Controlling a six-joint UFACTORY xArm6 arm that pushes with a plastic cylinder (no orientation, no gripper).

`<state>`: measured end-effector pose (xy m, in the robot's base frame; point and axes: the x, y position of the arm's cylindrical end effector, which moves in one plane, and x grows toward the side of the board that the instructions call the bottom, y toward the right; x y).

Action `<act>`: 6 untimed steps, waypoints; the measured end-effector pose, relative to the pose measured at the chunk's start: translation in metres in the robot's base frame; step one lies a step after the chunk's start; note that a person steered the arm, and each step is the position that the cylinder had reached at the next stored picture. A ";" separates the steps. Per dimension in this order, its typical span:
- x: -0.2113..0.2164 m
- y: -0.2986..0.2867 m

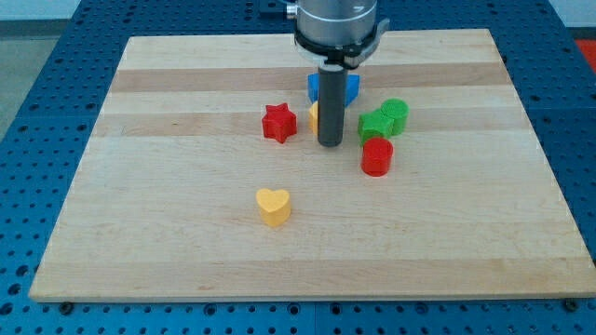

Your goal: Move your arm to the bottom of the yellow heart

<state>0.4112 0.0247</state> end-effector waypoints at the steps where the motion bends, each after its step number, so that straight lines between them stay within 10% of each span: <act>1: -0.024 0.000; 6: 0.089 -0.035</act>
